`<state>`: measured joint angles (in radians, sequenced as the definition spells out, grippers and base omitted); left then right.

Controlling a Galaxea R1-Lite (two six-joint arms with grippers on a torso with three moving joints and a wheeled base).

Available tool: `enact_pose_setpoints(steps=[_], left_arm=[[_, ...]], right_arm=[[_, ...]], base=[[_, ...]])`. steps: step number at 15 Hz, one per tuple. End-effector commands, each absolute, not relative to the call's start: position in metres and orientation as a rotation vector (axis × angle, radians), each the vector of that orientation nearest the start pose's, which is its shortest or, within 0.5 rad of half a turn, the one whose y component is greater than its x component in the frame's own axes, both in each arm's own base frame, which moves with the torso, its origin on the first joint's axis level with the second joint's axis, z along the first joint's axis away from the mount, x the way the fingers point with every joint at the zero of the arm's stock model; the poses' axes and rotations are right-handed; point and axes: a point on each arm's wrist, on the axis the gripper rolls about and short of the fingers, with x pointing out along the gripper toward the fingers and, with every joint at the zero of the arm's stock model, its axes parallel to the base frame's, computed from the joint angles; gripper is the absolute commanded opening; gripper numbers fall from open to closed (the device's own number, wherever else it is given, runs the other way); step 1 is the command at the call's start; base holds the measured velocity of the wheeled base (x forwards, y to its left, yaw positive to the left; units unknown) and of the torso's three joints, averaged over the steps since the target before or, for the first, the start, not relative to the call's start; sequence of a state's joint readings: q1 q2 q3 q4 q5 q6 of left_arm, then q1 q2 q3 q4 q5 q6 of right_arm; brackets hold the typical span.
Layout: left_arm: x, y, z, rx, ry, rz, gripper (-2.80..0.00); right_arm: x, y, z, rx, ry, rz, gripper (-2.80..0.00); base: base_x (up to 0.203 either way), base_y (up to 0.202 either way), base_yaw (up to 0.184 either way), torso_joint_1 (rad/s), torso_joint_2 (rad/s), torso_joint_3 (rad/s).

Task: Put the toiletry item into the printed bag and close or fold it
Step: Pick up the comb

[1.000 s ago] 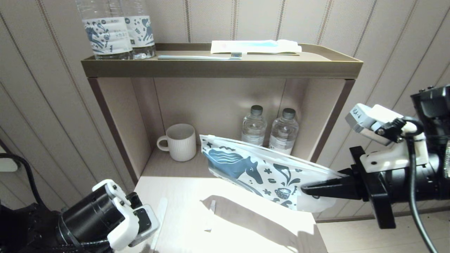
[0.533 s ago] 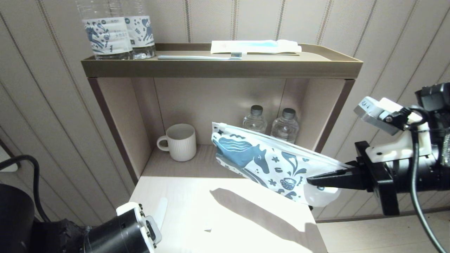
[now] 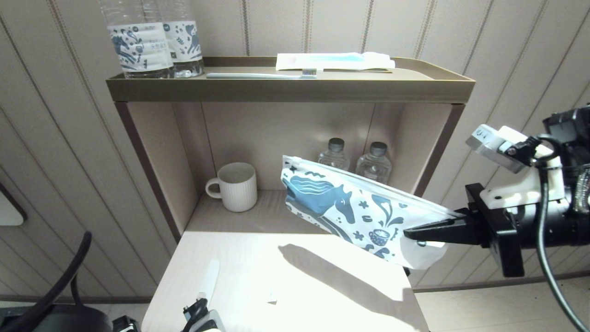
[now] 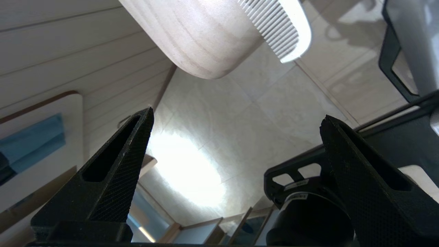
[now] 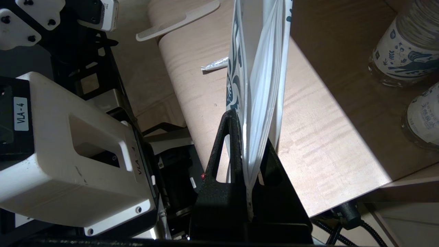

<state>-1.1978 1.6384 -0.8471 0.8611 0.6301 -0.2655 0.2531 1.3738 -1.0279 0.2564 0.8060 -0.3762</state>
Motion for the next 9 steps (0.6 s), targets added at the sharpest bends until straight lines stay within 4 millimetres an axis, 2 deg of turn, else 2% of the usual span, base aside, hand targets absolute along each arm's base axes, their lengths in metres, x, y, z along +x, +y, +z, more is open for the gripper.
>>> enact_pose_setpoints(steps=[1,4,9], left_arm=[[0.081,-0.173,0.126,1.110,1.037,-0.266,0.00],[0.085,-0.181,0.113,1.145,1.014,-0.181,0.00],[0.084,-0.186,0.100,1.116,0.992,-0.170,0.00]], right_arm=[[0.200,0.065,0.251,-0.148,0.406,1.120,-2.80],[0.200,0.064,0.251,-0.145,0.403,1.123,-2.80],[0.200,0.062,0.253,-0.146,0.396,1.115,-2.80]], base=[[0.000,0.000,0.000,0.000,0.00,0.000],[0.000,0.000,0.000,0.000,0.00,0.000],[0.000,0.000,0.000,0.000,0.00,0.000]])
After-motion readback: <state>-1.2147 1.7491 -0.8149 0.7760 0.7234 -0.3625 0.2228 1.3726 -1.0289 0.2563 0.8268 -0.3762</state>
